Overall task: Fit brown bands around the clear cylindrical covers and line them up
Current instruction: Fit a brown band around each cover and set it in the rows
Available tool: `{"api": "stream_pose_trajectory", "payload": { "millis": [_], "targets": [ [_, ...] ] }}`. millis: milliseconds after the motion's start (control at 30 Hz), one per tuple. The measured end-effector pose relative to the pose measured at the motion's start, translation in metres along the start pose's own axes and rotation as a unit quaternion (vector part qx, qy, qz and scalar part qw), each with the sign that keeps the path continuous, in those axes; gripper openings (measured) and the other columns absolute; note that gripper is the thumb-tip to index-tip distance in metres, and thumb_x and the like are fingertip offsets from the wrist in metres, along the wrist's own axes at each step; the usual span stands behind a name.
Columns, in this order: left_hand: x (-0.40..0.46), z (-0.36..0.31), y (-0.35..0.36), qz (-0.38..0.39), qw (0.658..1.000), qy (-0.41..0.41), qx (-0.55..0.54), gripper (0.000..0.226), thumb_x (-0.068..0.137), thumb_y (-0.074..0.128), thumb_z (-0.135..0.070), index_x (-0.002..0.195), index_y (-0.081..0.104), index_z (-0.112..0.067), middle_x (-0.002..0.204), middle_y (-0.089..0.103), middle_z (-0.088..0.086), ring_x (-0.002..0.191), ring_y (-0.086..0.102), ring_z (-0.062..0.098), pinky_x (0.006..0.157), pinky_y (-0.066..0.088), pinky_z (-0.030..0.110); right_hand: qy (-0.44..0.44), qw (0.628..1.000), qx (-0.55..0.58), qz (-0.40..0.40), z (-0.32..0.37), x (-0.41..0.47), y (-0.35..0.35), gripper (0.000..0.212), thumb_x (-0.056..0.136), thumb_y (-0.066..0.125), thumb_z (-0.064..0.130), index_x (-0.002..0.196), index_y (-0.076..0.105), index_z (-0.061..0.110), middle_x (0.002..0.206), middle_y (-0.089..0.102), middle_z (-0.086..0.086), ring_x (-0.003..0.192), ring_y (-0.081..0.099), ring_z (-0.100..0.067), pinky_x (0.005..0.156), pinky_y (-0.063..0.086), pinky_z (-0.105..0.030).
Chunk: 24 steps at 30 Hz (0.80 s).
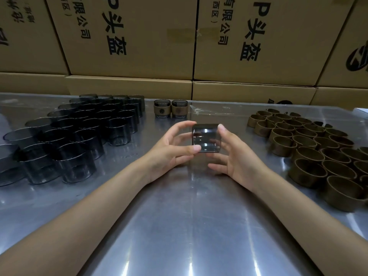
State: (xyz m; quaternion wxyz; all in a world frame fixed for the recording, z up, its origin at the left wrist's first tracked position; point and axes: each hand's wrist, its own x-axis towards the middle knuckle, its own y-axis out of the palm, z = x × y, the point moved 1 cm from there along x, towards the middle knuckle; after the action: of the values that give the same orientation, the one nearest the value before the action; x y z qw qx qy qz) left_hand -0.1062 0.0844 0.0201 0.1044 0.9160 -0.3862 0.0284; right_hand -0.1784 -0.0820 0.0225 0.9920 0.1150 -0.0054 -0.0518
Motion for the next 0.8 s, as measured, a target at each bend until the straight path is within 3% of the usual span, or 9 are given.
{"api": "stream_pose_trajectory", "payload": {
  "millis": [100,200,300,367,433,533,633,700,800],
  "targets": [
    [0.0,0.0,0.0,0.004,1.0,0.004,0.012,0.069,0.071,0.076,-0.012,0.13,0.052,-0.035,0.134,0.057,0.001,0.112,0.065,0.013,0.082,0.054,0.022,0.007,1.0,0.009,0.01,0.0,0.0,-0.002,0.06,0.072,0.063,0.051,0.125,0.06,0.025,0.126,0.064,-0.001,0.09,0.072,-0.014,0.065,0.056,-0.026],
    [0.002,-0.001,0.002,-0.007,0.999,-0.014,0.033,0.066,0.073,0.075,-0.03,0.132,0.048,-0.043,0.133,0.058,0.0,0.11,0.066,0.017,0.085,0.052,0.027,-0.002,0.998,0.048,0.035,0.0,0.0,-0.007,0.06,0.073,0.068,0.028,0.131,0.055,0.028,0.128,0.064,0.003,0.103,0.069,-0.02,0.071,0.055,-0.026],
    [0.005,-0.004,0.008,-0.034,0.996,-0.051,0.058,0.061,0.074,0.07,-0.061,0.129,0.053,-0.039,0.124,0.066,-0.002,0.098,0.071,0.022,0.074,0.056,0.024,-0.023,0.998,0.047,0.047,-0.002,0.001,-0.011,0.059,0.08,0.063,0.003,0.129,0.057,0.034,0.135,0.057,0.006,0.112,0.065,-0.018,0.084,0.052,-0.032],
    [0.007,-0.004,0.008,-0.056,0.995,-0.059,0.06,0.061,0.068,0.068,-0.064,0.121,0.059,-0.035,0.119,0.069,-0.001,0.094,0.072,0.023,0.069,0.056,0.022,-0.028,0.997,0.044,0.052,-0.003,0.002,-0.011,0.061,0.084,0.058,-0.005,0.128,0.058,0.037,0.14,0.052,0.007,0.114,0.064,-0.016,0.091,0.049,-0.035],
    [0.007,-0.001,0.005,-0.057,0.996,-0.047,0.045,0.055,0.07,0.073,-0.052,0.119,0.06,-0.033,0.117,0.07,-0.001,0.095,0.072,0.023,0.07,0.056,0.022,-0.026,0.997,0.048,0.052,-0.002,0.002,-0.011,0.061,0.083,0.06,-0.001,0.13,0.056,0.037,0.14,0.051,0.006,0.115,0.063,-0.017,0.091,0.049,-0.036],
    [0.005,0.004,0.002,-0.039,0.999,0.003,0.023,0.045,0.075,0.078,-0.021,0.115,0.062,-0.031,0.117,0.069,-0.001,0.105,0.069,0.019,0.081,0.056,0.025,-0.002,0.999,0.037,0.022,0.0,0.001,-0.006,0.063,0.072,0.071,0.034,0.132,0.053,0.031,0.13,0.06,0.005,0.107,0.067,-0.02,0.075,0.056,-0.031],
    [0.003,0.008,0.004,-0.048,0.996,0.059,0.039,0.046,0.069,0.079,-0.015,0.109,0.064,-0.03,0.124,0.063,0.005,0.111,0.065,0.025,0.089,0.055,0.041,0.012,0.999,-0.029,-0.036,-0.001,0.003,0.003,0.051,0.073,0.067,0.056,0.116,0.06,0.028,0.106,0.069,0.008,0.089,0.073,-0.015,0.06,0.056,-0.027],
    [0.002,0.008,0.006,-0.057,0.994,0.072,0.067,0.051,0.063,0.082,-0.025,0.11,0.064,-0.033,0.129,0.059,0.008,0.118,0.06,0.028,0.097,0.051,0.05,0.014,0.997,-0.046,-0.061,-0.003,0.004,0.005,0.033,0.087,0.061,0.05,0.11,0.06,0.027,0.1,0.069,0.007,0.082,0.073,-0.013,0.055,0.054,-0.025],
    [0.003,0.006,0.008,-0.068,0.991,0.053,0.103,0.06,0.063,0.08,-0.041,0.119,0.058,-0.04,0.133,0.055,0.001,0.123,0.057,0.02,0.101,0.048,0.047,0.008,0.999,0.008,-0.038,-0.003,0.002,0.001,0.031,0.091,0.062,0.028,0.121,0.056,0.024,0.115,0.066,0.001,0.087,0.073,-0.018,0.06,0.056,-0.026]
  ]
}}
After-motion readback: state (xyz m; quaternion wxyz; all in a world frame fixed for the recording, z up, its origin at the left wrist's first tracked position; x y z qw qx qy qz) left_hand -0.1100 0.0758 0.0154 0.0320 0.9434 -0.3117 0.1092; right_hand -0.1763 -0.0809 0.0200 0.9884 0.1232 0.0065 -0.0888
